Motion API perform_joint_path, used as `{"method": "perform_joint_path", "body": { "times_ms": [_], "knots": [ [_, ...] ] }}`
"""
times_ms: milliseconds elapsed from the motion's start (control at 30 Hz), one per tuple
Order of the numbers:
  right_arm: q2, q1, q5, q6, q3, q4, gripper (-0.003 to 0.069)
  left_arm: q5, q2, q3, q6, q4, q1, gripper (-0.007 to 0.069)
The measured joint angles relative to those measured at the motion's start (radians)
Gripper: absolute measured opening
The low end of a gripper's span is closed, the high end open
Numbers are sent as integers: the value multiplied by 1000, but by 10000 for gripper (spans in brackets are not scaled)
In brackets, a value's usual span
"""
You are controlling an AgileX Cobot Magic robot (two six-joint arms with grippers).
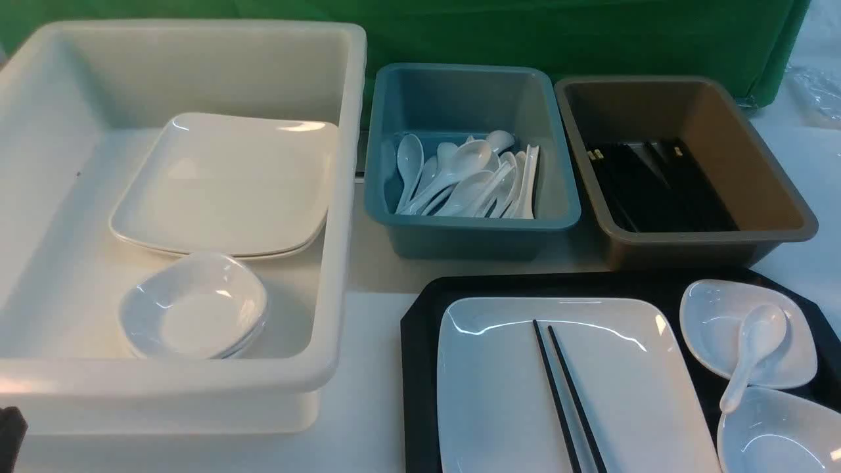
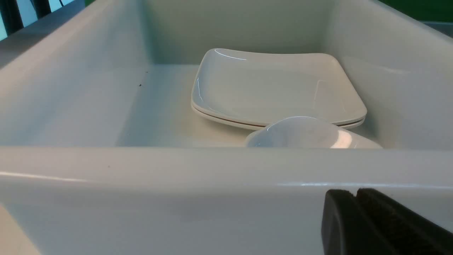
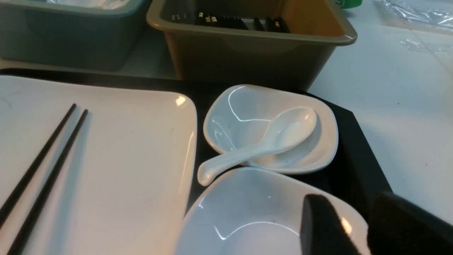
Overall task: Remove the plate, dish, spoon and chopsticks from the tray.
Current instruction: Use the right arm to grab a pair of chopsticks from the plate
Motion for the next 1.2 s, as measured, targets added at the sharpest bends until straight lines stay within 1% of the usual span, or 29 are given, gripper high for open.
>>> {"method": "perform_joint_path", "body": {
  "times_ms": [800, 933, 967, 1000, 1033, 1067, 1100, 1133, 1167, 1200],
  "knots": [
    [0, 0, 0, 0, 0, 0, 246, -1, 0, 0, 0, 0, 0, 17],
    [0, 0, 0, 0, 0, 0, 246, -53, 0, 0, 0, -8, 0, 17],
    [0, 0, 0, 0, 0, 0, 246, -84, 0, 0, 0, -31, 0, 17],
    [0, 0, 0, 0, 0, 0, 246, -152, 0, 0, -28, -99, 0, 17],
    [0, 0, 0, 0, 0, 0, 246, -168, 0, 0, -38, -119, 0, 17],
    [0, 0, 0, 0, 0, 0, 246, -227, 0, 0, -98, -210, 0, 17],
    [0, 0, 0, 0, 0, 0, 246, -233, 0, 0, -106, -221, 0, 17],
    [0, 0, 0, 0, 0, 0, 246, -272, 0, 0, -145, -294, 0, 17],
    [0, 0, -1, 0, 0, 0, 246, -296, 0, 0, -175, -337, 0, 17],
    [0, 0, -1, 0, 0, 0, 246, -300, 0, 0, -175, -342, 0, 17]
  ]
}}
